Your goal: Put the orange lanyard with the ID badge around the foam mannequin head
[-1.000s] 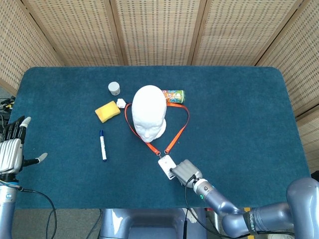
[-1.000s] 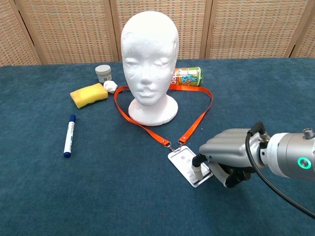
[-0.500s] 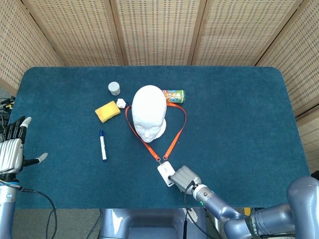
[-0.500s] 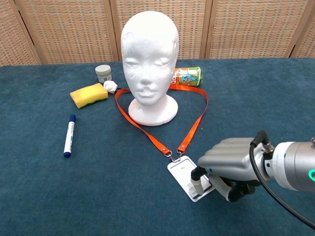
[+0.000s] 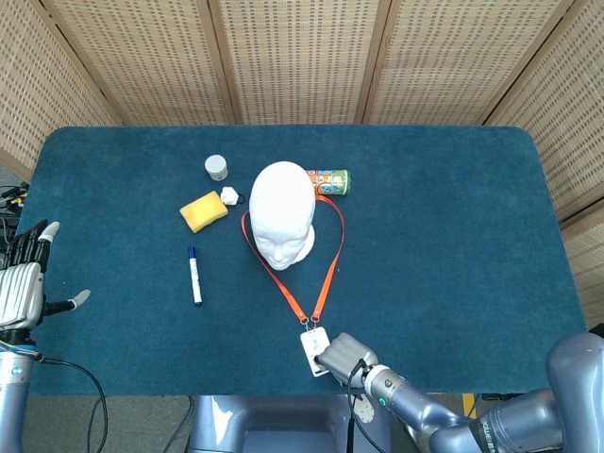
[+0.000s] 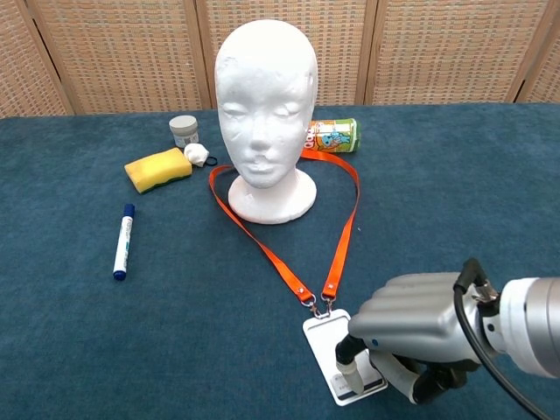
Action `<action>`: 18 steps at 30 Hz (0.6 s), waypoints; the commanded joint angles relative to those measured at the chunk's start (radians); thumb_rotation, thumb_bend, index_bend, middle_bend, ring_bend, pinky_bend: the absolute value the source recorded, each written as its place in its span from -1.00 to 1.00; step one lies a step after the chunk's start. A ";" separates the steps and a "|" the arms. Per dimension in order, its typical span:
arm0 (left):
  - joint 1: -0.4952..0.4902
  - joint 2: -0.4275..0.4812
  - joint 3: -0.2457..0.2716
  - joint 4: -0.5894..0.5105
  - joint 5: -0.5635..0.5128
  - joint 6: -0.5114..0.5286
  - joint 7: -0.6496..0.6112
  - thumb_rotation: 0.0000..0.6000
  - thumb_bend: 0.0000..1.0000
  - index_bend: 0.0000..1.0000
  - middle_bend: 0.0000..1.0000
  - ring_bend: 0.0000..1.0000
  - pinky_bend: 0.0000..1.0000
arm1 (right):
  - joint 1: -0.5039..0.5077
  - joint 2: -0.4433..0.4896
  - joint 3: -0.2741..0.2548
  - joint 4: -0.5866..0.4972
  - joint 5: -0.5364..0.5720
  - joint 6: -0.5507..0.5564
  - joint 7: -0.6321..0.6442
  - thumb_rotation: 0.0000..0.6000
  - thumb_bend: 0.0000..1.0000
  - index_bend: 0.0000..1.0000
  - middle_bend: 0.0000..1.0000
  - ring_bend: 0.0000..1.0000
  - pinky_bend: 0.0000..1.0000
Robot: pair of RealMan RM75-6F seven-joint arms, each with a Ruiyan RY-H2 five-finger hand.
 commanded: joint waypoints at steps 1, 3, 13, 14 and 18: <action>0.000 0.000 -0.001 -0.001 -0.001 0.000 0.000 1.00 -0.98 -1.00 -1.00 -1.00 -1.00 | -0.001 -0.002 -0.002 0.000 -0.010 0.003 0.002 1.00 0.94 -0.27 0.41 0.11 0.57; -0.001 0.001 -0.001 -0.001 -0.001 -0.001 0.000 1.00 -0.98 -1.00 -1.00 -1.00 -1.00 | -0.003 -0.004 -0.001 0.002 -0.020 0.007 0.005 1.00 0.94 -0.27 0.41 0.11 0.57; -0.001 0.001 -0.001 -0.001 -0.002 -0.001 0.000 1.00 -0.99 -1.00 -1.00 -1.00 -1.00 | -0.040 0.040 0.042 0.002 -0.130 0.046 0.102 1.00 0.94 -0.26 0.41 0.11 0.57; -0.001 0.001 -0.001 0.000 -0.002 -0.002 -0.001 1.00 -0.99 -1.00 -1.00 -1.00 -1.00 | -0.049 0.054 0.048 0.001 -0.158 0.060 0.115 1.00 0.94 -0.26 0.41 0.11 0.57; 0.001 0.002 0.001 -0.001 0.002 0.000 -0.004 1.00 -0.98 -1.00 -1.00 -1.00 -1.00 | -0.084 0.103 0.058 0.005 -0.240 0.117 0.156 1.00 0.94 -0.26 0.41 0.11 0.57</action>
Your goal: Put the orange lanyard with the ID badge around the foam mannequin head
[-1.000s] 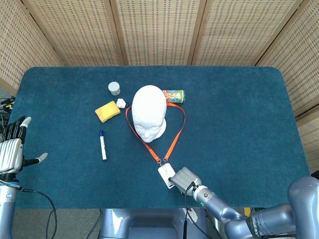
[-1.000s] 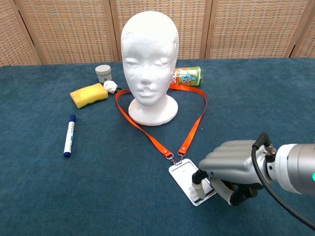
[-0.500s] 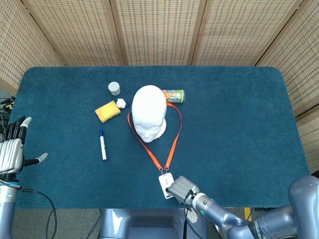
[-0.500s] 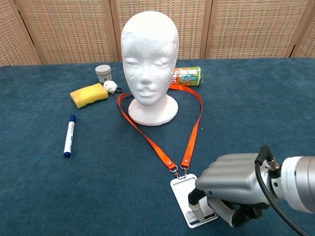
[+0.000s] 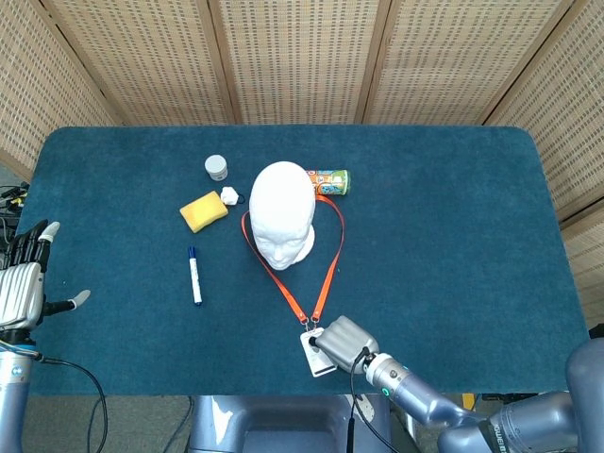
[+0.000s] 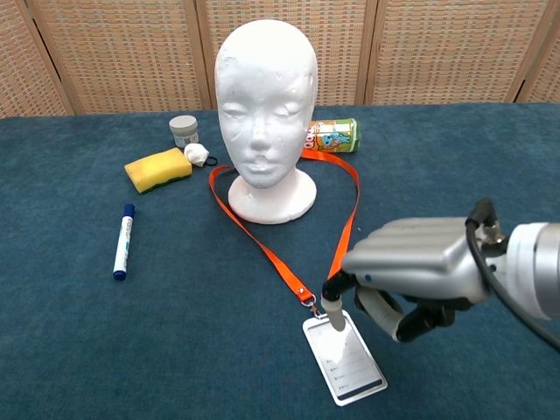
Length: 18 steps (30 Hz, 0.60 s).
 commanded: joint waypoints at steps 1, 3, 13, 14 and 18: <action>0.002 0.002 0.001 0.000 0.004 0.002 -0.003 1.00 -0.98 -1.00 -1.00 -1.00 -1.00 | -0.052 0.066 0.013 0.010 -0.105 0.079 0.063 1.00 0.94 -0.26 0.41 0.11 0.57; 0.004 0.003 0.003 0.000 0.007 0.004 -0.007 1.00 -0.98 -1.00 -1.00 -1.00 -1.00 | -0.084 0.097 0.007 0.034 -0.175 0.120 0.105 1.00 0.92 -0.26 0.41 0.11 0.55; 0.027 0.006 0.030 0.007 0.059 0.032 -0.025 1.00 -0.98 -1.00 -1.00 -1.00 -1.00 | -0.347 0.209 -0.044 0.353 -0.473 0.412 0.564 1.00 -1.00 -0.70 -0.74 -0.98 -0.85; 0.030 0.004 0.034 0.009 0.067 0.037 -0.026 1.00 -0.98 -1.00 -1.00 -1.00 -1.00 | -0.368 0.213 -0.042 0.373 -0.469 0.428 0.599 1.00 -1.00 -0.75 -0.82 -1.00 -0.90; 0.045 -0.006 0.052 0.027 0.110 0.063 -0.042 1.00 -0.98 -1.00 -1.00 -1.00 -1.00 | -0.449 0.229 -0.028 0.435 -0.429 0.470 0.716 1.00 -1.00 -0.97 -1.00 -1.00 -1.00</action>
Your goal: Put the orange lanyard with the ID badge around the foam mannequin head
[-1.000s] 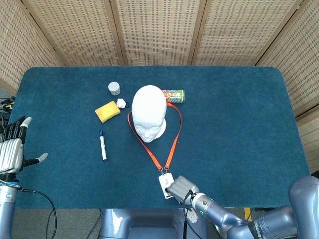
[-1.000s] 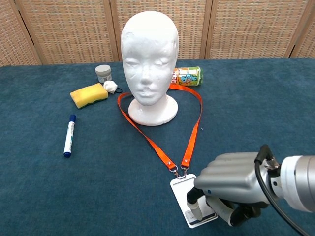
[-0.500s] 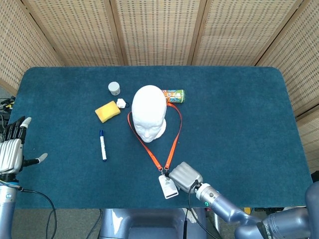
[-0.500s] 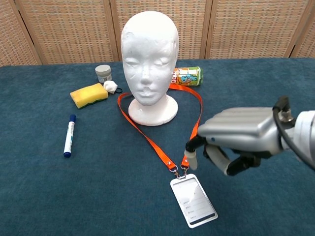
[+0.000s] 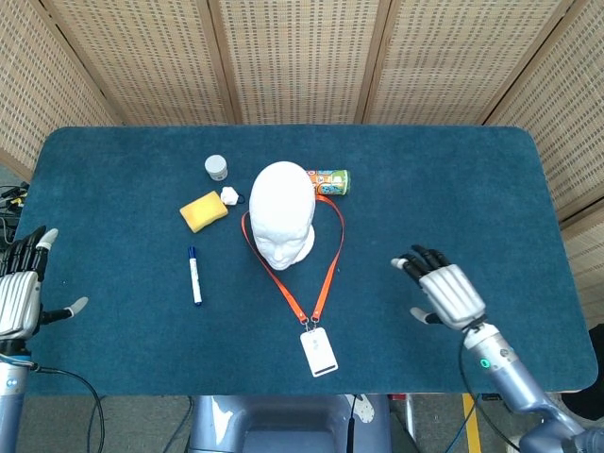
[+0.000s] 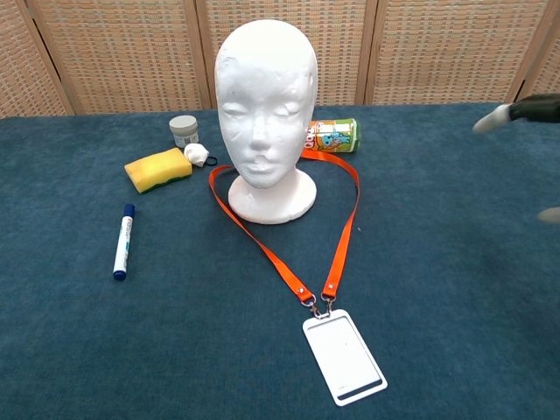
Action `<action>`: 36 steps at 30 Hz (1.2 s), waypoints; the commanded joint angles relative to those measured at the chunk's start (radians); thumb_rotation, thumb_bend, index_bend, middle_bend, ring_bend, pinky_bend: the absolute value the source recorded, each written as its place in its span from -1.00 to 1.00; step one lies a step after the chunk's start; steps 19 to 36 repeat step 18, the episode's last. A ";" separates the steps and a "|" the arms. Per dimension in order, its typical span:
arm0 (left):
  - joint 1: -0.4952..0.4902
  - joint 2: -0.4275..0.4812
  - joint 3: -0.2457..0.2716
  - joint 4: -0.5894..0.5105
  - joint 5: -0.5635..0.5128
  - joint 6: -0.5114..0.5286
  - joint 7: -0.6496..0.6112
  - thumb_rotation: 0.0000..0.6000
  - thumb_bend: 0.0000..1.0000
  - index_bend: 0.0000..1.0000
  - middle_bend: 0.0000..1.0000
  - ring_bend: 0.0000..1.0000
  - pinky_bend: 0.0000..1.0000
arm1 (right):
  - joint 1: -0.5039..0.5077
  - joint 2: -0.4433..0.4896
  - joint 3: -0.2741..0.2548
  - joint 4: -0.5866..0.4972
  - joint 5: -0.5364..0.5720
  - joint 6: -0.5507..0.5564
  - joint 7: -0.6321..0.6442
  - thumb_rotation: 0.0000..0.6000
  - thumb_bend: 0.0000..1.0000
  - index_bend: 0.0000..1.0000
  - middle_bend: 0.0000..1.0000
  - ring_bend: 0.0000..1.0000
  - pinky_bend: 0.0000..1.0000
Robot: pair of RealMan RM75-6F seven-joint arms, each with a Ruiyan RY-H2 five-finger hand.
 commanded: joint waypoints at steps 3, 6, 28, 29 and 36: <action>0.024 -0.012 0.023 0.023 0.045 0.036 -0.023 1.00 -0.98 -1.00 -1.00 -1.00 -1.00 | -0.143 0.038 0.013 0.107 0.031 0.095 0.162 1.00 -1.00 -1.00 -1.00 -1.00 -1.00; 0.044 -0.018 0.041 0.045 0.079 0.063 -0.045 1.00 -0.98 -1.00 -1.00 -1.00 -1.00 | -0.201 0.031 0.028 0.123 0.049 0.139 0.171 1.00 -1.00 -1.00 -1.00 -1.00 -1.00; 0.088 -0.027 0.076 0.112 0.135 0.104 -0.075 1.00 -0.98 -1.00 -1.00 -1.00 -1.00 | -0.341 -0.006 0.079 0.130 0.013 0.257 0.168 1.00 -1.00 -1.00 -1.00 -1.00 -1.00; 0.088 -0.027 0.076 0.112 0.135 0.104 -0.075 1.00 -0.98 -1.00 -1.00 -1.00 -1.00 | -0.341 -0.006 0.079 0.130 0.013 0.257 0.168 1.00 -1.00 -1.00 -1.00 -1.00 -1.00; 0.088 -0.027 0.076 0.112 0.135 0.104 -0.075 1.00 -0.98 -1.00 -1.00 -1.00 -1.00 | -0.341 -0.006 0.079 0.130 0.013 0.257 0.168 1.00 -1.00 -1.00 -1.00 -1.00 -1.00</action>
